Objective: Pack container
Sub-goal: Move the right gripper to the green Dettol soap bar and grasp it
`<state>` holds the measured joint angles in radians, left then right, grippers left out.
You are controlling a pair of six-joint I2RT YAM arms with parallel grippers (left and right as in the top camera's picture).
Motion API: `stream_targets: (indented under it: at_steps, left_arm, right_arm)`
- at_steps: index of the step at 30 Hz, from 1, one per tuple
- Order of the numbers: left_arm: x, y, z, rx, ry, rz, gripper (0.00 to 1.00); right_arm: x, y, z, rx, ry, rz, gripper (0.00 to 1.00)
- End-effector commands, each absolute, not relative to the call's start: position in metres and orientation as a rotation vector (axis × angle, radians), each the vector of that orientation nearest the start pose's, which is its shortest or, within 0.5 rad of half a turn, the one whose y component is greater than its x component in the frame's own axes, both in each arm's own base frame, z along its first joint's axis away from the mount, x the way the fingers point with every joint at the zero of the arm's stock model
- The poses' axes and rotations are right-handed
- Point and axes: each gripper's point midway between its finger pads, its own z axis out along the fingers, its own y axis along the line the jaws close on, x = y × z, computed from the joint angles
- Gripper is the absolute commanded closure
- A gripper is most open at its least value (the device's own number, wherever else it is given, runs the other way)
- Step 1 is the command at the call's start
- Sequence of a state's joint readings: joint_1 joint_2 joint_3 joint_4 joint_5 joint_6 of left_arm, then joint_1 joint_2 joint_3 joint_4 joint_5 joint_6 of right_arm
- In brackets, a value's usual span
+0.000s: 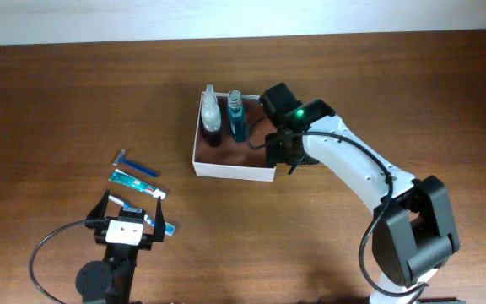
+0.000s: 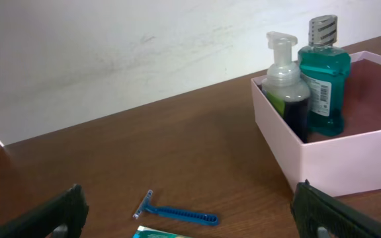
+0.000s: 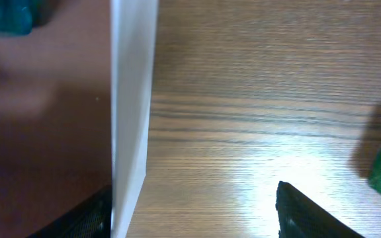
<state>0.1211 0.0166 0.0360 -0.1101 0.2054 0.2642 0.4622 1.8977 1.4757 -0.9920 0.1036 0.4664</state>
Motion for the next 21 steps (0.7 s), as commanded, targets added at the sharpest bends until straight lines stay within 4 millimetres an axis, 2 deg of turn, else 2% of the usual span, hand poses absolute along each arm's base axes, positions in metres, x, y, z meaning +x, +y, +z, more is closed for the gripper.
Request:
stream_targets:
  at_steps: [1, 7, 11, 14, 17, 19, 21]
  left_arm:
    - [0.244, -0.003, 0.158, 0.252, 1.647, 0.116, 0.01]
    - [0.244, -0.003, 0.158, 0.252, 1.647, 0.116, 0.01]
    - [0.244, -0.004, 0.158, 0.252, 1.647, 0.116, 0.01]
    - [0.244, -0.003, 0.158, 0.252, 1.647, 0.116, 0.01]
    - [0.244, -0.003, 0.158, 0.252, 1.647, 0.116, 0.01]
    - [0.244, -0.003, 0.158, 0.252, 1.647, 0.116, 0.01]
    - [0.244, -0.003, 0.158, 0.252, 1.647, 0.116, 0.01]
  right_arm:
    - [0.36, 0.138, 0.071, 0.024, 2.963, -0.113, 0.3]
    - [0.364, 0.137, 0.072, -0.027, 2.954, -0.113, 0.31]
    - [0.372, 0.146, 0.079, -0.027, 2.929, -0.047, 0.3]
    - [0.384, 0.168, 0.104, -0.078, 2.887, 0.104, 0.3]
    - [0.397, 0.179, 0.144, -0.103, 2.814, 0.187, 0.29]
    - [0.401, 0.179, 0.171, -0.103, 2.778, 0.196, 0.28]
    - [0.402, 0.171, 0.196, -0.083, 2.756, 0.185, 0.27]
